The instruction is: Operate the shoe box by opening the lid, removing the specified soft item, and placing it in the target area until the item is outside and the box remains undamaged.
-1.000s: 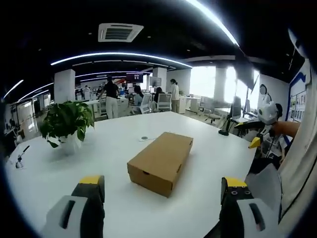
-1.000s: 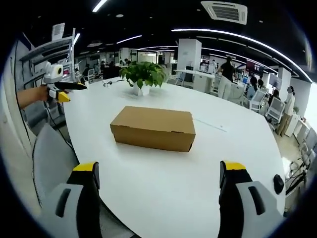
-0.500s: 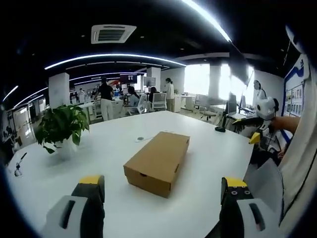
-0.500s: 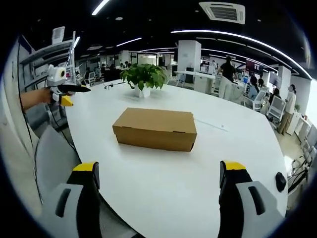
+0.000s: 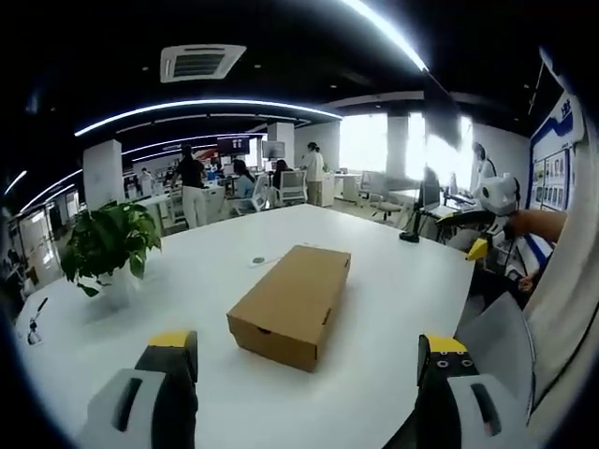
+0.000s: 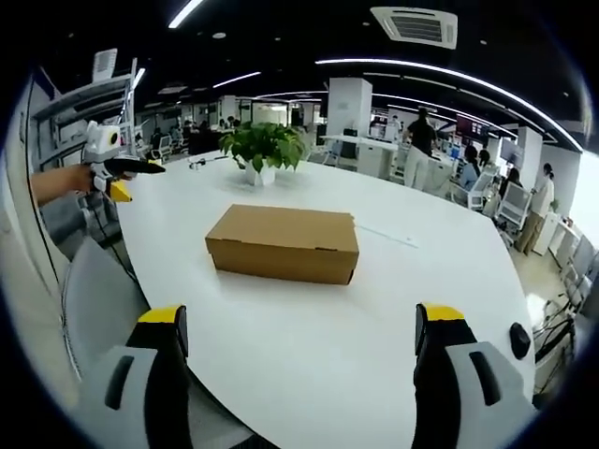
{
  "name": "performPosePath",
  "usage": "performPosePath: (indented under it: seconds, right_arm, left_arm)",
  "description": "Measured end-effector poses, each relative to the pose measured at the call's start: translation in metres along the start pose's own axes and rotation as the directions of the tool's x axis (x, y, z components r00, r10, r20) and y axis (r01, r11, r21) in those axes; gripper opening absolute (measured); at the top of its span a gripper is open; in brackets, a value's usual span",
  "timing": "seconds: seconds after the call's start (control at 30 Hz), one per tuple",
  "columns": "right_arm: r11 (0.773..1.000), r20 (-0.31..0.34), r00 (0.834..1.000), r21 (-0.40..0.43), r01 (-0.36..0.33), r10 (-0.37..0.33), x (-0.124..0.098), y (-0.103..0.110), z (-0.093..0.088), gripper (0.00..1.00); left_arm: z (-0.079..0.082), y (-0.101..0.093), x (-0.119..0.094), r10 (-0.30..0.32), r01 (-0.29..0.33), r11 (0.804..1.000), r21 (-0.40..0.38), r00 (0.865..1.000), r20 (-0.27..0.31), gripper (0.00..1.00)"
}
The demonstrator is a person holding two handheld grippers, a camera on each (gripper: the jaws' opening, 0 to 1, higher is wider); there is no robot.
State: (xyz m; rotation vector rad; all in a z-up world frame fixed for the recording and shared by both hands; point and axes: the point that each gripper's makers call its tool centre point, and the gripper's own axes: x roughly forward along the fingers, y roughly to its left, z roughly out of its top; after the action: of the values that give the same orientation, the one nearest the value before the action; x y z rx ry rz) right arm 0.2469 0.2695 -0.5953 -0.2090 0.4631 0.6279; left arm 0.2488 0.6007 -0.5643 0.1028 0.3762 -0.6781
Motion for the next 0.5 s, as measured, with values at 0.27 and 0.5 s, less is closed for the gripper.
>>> performPosePath:
  seconds: [0.27,0.5]
  right_arm:
    - [1.000,-0.016,1.000,-0.025,0.003,-0.004,-0.0014,-0.0065,-0.0001,0.96]
    - [0.998,-0.019,1.000,-0.052,-0.024,0.024,0.0048,-0.0045,0.0031,0.96]
  left_arm:
    - [-0.0012,0.0091,0.0013,0.029,-0.029,0.999,-0.028,1.000,0.002,1.00]
    - [0.0016,0.0102,-0.0052,0.050,-0.049,0.998,-0.027,0.998,0.024,1.00]
